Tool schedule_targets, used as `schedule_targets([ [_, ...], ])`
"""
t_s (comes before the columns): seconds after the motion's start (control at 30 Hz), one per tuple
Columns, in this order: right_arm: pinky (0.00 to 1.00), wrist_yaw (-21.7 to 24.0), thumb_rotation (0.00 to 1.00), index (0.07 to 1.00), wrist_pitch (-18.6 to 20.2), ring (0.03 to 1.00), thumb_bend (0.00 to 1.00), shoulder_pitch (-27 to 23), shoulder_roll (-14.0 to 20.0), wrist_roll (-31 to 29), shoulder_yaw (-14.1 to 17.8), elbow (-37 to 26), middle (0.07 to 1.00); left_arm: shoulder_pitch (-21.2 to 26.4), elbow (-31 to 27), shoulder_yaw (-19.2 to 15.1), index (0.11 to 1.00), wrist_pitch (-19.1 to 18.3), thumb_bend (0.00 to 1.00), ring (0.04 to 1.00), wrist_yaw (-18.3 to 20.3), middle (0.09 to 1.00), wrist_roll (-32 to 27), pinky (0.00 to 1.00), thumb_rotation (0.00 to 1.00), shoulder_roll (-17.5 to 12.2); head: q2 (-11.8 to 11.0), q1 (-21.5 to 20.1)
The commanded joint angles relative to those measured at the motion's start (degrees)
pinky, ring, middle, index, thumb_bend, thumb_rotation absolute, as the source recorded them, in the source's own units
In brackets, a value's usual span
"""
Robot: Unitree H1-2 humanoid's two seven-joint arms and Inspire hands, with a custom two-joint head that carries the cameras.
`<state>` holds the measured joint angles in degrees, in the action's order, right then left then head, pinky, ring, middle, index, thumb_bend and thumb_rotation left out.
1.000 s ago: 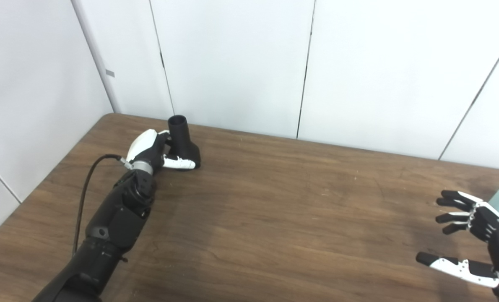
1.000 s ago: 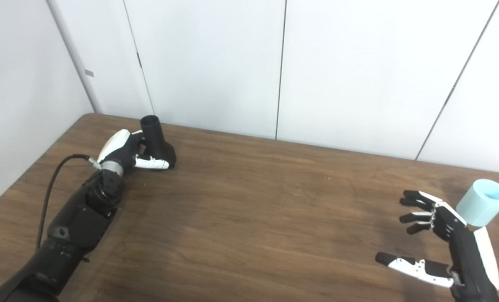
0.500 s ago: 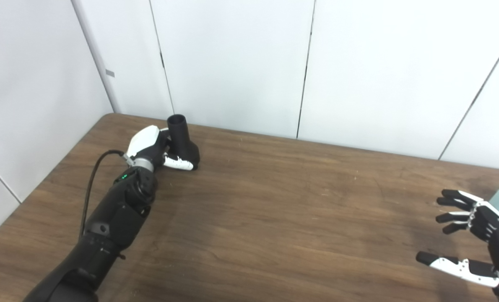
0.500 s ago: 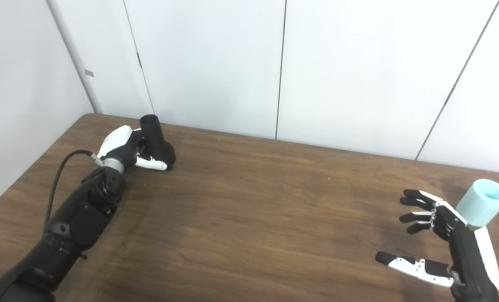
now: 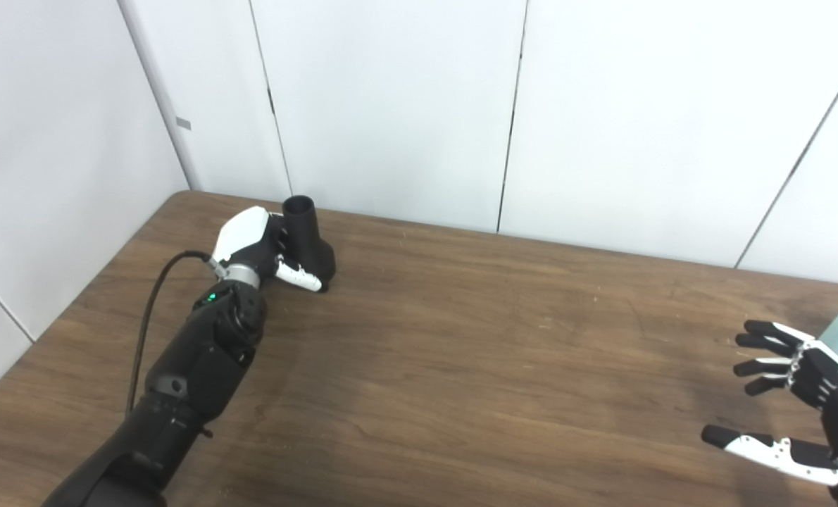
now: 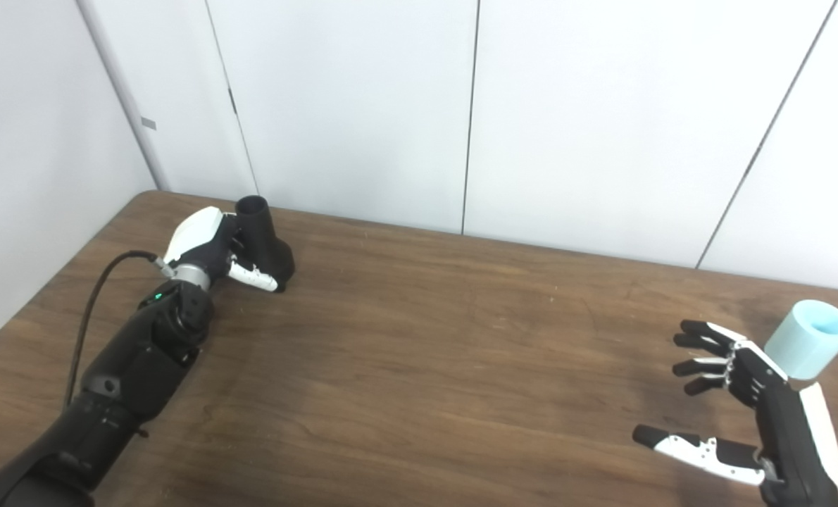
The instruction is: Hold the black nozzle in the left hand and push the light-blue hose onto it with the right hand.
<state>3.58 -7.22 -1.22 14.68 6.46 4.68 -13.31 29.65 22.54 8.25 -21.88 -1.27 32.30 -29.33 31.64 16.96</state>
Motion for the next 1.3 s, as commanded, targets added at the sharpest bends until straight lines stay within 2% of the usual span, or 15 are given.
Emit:
schedule_targets([
  [0.0, 0.48, -0.21, 0.11, 0.738, -0.6, 0.59, 0.79, -1.11, 0.86, -0.34, 0.82, -1.98, 0.715, -0.17, 0.87, 0.18, 0.462, 0.59, 0.52, 0.591, -0.22, 0.536, 0.05, 0.76, 0.01, -0.16, 0.04, 0.0],
  [0.27, 0.48, -0.04, 0.11, 0.738, -0.44, 0.589, 0.79, -1.23, 1.0, -0.41, 0.93, -2.07, 0.715, -1.22, 0.63, -0.22, 0.471, 3.67, 0.52, 0.588, -1.69, 0.507, -1.8, 0.75, 0.0, 0.63, 0.51, -0.54],
  [0.47, 0.47, -0.06, 0.12, 0.732, -0.19, 0.582, 0.79, -1.45, 0.64, 0.02, 0.62, -2.25, 0.709, -3.41, -2.75, -1.02, 0.495, 9.09, 0.53, 0.549, -0.39, 0.473, -6.32, 0.84, 0.0, 3.08, 0.7, -2.22],
  [0.5, 0.47, -0.09, 0.12, 0.731, -0.1, 0.581, 0.8, -1.51, 0.56, 0.13, 0.56, -2.32, 0.707, -3.93, -4.02, -0.86, 0.498, 9.56, 0.53, 0.515, 0.15, 0.463, -6.99, 0.7, 0.0, 3.75, 0.7, -2.22],
  [0.53, 0.47, -0.13, 0.12, 0.73, -0.09, 0.581, 0.8, -1.59, 0.5, 0.23, 0.51, -2.27, 0.707, -4.44, -5.54, -0.51, 0.499, 9.69, 0.53, 0.504, 0.91, 0.46, -7.66, 0.65, 0.0, 4.45, 0.73, -2.41],
  [0.57, 0.47, -0.15, 0.12, 0.729, -0.03, 0.58, 0.8, -1.73, 0.48, 0.24, 0.5, -2.2, 0.706, -4.96, -7.58, 0.23, 0.497, 9.55, 0.53, 0.507, 2.13, 0.46, -8.32, 0.64, 0.0, 5.25, 0.76, -2.56],
  [0.73, 0.47, -0.34, 0.1, 0.728, 0.59, 0.576, 0.79, -2.08, -0.02, 0.56, 0.28, -2.53, 0.705, -5.78, -13.55, 4.3, 0.494, 10.2, 0.53, 0.556, 6.37, 0.449, -7.39, 0.8, 0.0, 6.53, 0.8, -3.46],
  [0.9, 0.46, -0.56, 0.1, 0.729, 1.42, 0.573, 0.78, -2.37, -0.73, 1.43, 0.08, -3.29, 0.706, -5.54, -15.73, 8.29, 0.495, 11.42, 0.53, 0.569, 8.34, 0.447, -5.08, 0.91, 0.0, 7.02, 1.09, -4.67],
  [1.1, 0.46, -0.83, 0.1, 0.73, 2.9, 0.571, 0.75, -2.59, -1.86, 3.05, -0.18, -4.68, 0.706, -4.96, -16.18, 13.31, 0.49, 13.12, 0.53, 0.589, 11.23, 0.462, -2.62, 0.95, 0.0, 8.14, 1.48, -6.49],
  [1.27, 0.49, -0.49, 0.08, 0.733, 7.42, 0.587, 0.73, -2.34, -2.74, 4.57, -0.71, -7.53, 0.71, -4.17, -17.33, 17.75, 0.484, 13.08, 0.53, 0.613, 14.55, 0.478, -0.13, 0.95, 0.0, 8.6, 1.85, -8.62],
])
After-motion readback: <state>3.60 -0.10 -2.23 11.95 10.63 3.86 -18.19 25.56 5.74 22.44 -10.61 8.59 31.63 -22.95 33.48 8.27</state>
